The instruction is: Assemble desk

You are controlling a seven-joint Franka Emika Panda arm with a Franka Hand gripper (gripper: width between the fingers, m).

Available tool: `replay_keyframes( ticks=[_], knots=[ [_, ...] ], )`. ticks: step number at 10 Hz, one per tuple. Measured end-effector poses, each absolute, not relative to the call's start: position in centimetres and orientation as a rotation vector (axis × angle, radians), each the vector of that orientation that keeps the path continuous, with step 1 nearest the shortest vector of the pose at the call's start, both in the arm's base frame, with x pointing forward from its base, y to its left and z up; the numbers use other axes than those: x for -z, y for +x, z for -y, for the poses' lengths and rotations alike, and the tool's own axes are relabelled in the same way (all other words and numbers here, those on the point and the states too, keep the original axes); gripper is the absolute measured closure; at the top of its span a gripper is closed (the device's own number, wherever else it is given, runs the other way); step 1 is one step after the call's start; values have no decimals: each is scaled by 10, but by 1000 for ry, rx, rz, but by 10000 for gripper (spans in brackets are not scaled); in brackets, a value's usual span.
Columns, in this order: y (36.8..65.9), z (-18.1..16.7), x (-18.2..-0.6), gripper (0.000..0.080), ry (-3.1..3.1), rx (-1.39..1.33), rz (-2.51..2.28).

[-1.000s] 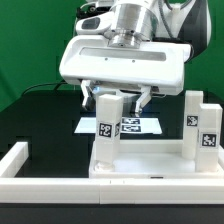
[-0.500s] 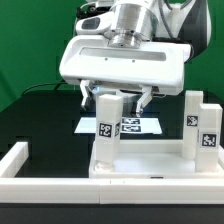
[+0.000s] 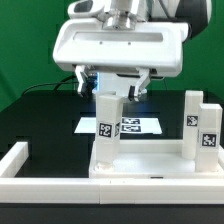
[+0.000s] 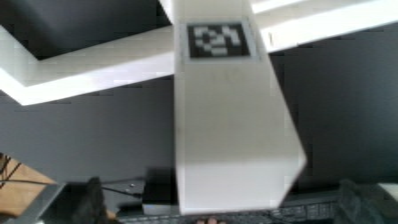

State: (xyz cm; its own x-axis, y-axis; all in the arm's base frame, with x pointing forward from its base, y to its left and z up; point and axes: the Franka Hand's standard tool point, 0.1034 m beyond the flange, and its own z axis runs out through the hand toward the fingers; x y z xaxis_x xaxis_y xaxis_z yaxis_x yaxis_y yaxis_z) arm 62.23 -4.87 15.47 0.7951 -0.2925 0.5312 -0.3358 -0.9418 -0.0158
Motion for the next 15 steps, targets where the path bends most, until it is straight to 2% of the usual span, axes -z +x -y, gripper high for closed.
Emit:
replay_keyframes(
  ticks=[1,4,8,13,15],
  knots=[
    [625,53,-161,151,2926,-805,516],
    [624,55,-160,151,3106,-404,601],
    [610,49,-144,151,3178,-24,634],
    [613,47,-119,151,3135,-44,610],
    [613,49,-117,151,3121,-43,595]
  ],
)
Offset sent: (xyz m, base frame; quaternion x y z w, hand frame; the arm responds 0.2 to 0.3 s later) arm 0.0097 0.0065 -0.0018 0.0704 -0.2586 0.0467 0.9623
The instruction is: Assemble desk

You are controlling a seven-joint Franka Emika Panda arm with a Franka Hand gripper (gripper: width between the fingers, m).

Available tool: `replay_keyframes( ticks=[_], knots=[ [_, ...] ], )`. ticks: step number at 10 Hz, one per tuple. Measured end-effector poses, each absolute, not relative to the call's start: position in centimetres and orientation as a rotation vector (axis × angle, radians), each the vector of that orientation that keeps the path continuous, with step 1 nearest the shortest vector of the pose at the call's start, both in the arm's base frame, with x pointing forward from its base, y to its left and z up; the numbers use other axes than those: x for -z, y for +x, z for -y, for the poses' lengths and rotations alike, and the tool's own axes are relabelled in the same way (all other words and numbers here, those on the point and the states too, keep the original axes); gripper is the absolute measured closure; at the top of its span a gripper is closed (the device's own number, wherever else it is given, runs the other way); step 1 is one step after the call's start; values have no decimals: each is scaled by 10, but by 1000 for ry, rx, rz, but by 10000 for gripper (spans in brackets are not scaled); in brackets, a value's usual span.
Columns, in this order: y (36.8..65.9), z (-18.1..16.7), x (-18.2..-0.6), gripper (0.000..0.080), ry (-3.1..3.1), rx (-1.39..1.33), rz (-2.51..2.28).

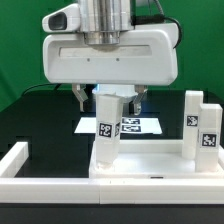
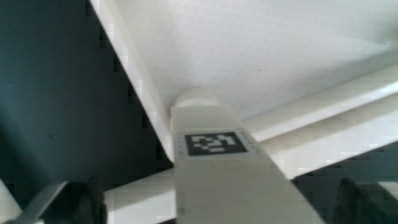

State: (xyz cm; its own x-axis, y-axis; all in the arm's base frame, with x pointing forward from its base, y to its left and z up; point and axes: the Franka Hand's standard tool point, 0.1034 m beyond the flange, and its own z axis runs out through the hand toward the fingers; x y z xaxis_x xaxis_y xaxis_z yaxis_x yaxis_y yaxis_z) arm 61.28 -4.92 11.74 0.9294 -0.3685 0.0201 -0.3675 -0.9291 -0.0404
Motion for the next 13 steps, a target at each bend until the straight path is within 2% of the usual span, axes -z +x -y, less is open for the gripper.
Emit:
replay_keyframes(
  ticks=[2,3,5,9,13],
  knots=[
    [613,50,-117,421,-3050,42,-585],
    [613,50,-117,512,-3041,41,-628],
    [613,50,-117,512,-3025,40,-692],
    [613,50,-117,512,-2855,28,-1200],
    [615,54,-116,512,-2427,4,-1849]
  ],
)
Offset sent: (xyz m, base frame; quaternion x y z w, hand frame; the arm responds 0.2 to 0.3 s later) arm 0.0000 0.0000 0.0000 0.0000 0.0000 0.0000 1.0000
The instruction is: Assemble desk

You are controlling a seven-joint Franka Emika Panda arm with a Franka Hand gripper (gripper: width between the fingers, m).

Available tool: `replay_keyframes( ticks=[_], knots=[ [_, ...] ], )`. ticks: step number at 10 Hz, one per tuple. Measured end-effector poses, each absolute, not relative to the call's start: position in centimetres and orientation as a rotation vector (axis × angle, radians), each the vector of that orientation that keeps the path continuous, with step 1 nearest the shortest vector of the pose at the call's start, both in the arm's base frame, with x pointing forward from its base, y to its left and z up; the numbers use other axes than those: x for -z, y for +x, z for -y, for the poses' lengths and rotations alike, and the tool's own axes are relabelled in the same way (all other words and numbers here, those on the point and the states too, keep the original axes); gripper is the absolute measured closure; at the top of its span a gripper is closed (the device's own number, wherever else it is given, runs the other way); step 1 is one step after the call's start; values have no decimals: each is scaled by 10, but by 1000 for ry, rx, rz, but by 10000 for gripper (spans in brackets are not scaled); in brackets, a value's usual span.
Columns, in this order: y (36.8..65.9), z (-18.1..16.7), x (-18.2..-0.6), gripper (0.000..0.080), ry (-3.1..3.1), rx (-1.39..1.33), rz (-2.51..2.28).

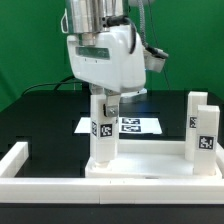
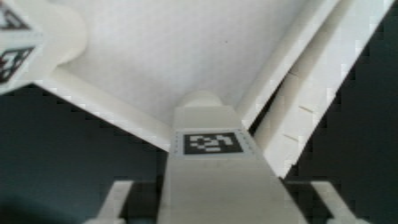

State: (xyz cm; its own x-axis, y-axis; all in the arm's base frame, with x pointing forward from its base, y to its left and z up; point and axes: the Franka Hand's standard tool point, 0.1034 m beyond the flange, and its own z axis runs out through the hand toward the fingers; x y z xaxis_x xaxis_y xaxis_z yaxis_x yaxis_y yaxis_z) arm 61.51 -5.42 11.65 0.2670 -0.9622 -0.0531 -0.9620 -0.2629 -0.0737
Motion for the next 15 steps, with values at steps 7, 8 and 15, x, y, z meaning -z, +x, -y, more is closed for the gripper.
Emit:
replay_keyframes(
  ticks=[7,8,15],
  knots=[
    [626,56,-116,511,-1901,44,-2284],
    [626,56,-116,331,-1913,45,-2275],
    [623,49,-113,151,-2566,114,-1543]
  ],
)
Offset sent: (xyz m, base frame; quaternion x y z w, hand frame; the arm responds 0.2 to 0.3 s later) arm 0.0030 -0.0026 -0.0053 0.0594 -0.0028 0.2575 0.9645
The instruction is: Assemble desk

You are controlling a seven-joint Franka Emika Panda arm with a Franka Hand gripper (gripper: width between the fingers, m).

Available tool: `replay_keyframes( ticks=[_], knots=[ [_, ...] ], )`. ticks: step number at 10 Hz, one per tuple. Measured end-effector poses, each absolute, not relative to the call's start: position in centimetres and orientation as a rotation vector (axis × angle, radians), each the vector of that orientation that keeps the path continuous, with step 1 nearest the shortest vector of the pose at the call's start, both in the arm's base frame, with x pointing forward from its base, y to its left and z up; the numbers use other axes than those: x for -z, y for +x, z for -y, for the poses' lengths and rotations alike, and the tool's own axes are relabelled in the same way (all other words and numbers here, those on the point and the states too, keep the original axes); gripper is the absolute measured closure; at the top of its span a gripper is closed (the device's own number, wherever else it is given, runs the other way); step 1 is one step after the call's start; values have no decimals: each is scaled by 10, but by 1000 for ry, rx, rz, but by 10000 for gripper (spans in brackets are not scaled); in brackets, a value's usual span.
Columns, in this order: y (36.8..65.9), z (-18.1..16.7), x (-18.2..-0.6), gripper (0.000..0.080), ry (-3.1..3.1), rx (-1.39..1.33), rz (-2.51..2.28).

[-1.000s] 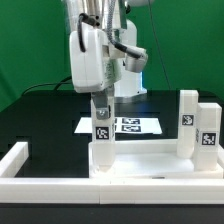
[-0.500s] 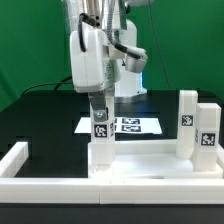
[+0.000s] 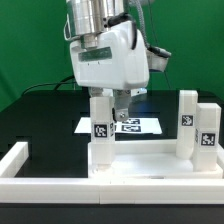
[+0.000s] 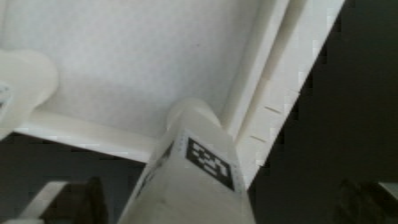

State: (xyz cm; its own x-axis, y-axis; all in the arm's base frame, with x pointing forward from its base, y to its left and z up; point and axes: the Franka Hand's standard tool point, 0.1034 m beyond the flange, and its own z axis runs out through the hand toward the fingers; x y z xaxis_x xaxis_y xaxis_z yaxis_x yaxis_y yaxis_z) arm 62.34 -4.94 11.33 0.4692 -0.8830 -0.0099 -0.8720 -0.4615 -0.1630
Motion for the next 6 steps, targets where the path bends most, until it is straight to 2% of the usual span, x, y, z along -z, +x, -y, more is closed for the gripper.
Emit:
replay_keyframes(
  ticks=[4,6],
  knots=[
    [621,46,-114,151,-3024,79,-597],
    [619,48,-112,151,-3033,89,-569]
  ],
)
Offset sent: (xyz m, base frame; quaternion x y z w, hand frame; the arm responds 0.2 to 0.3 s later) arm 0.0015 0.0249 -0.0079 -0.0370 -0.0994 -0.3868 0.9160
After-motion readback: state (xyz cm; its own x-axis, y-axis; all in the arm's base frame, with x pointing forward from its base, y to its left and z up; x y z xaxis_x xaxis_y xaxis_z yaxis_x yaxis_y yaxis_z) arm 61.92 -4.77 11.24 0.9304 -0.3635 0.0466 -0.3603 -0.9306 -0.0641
